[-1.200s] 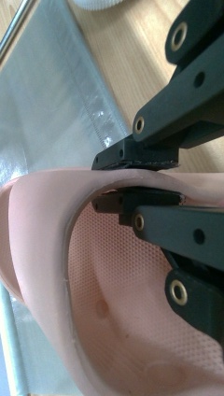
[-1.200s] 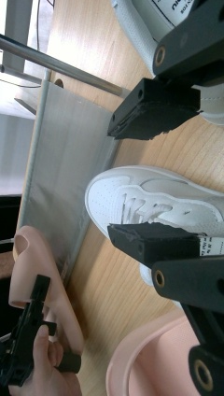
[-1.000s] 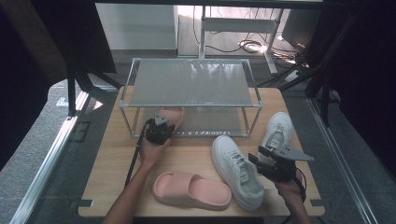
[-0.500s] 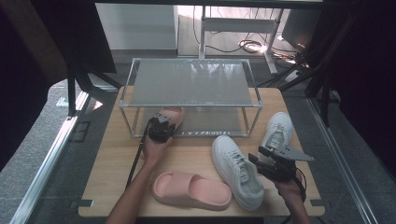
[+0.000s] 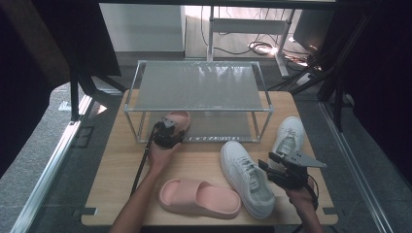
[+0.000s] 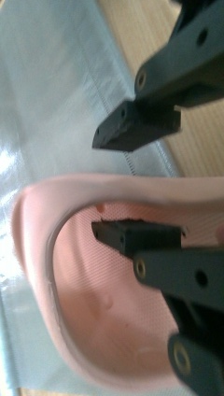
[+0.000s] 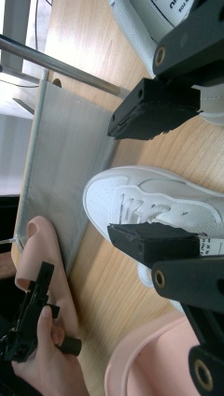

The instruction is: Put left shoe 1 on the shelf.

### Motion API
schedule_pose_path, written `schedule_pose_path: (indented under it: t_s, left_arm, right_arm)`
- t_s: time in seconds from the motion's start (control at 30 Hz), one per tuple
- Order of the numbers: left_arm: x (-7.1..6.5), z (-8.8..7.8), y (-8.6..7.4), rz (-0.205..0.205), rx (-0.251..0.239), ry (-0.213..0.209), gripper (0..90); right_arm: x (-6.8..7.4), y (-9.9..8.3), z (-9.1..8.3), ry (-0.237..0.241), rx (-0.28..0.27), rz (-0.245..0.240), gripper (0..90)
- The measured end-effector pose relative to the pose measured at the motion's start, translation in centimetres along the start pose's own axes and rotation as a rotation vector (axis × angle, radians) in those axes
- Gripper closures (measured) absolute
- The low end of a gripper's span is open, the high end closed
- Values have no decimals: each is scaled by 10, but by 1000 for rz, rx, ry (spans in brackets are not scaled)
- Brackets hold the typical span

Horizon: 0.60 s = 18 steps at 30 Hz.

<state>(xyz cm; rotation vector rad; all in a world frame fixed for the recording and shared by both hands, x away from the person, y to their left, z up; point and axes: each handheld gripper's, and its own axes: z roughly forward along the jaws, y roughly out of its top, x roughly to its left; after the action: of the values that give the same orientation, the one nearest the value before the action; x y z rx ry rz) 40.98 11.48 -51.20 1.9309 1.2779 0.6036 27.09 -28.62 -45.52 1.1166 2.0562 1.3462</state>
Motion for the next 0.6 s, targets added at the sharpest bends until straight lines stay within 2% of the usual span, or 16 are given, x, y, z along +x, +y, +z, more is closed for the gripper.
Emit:
schedule_pose_path:
  t_s: [0.13, 0.2, 0.3, 0.43, 0.6]
  left_arm:
    - [-2, -13, 1, 9, -12, -21, 449]
    - [-2, -22, 0, -4, -25, -35, 444]
    - [-2, -35, -4, 2, -28, -46, 461]
    - [1, -54, -12, 2, -35, -58, 547]
    - [4, -78, -27, 17, -54, -69, 751]
  right_arm:
    - [1, 0, 0, 0, 0, -2, 461]
    - [1, 0, 0, 0, -1, -3, 461]
    - [1, 1, -1, -1, -3, -3, 461]
    - [2, 0, 0, 1, -1, -2, 461]
    - [3, 1, 0, 2, -1, -6, 461]
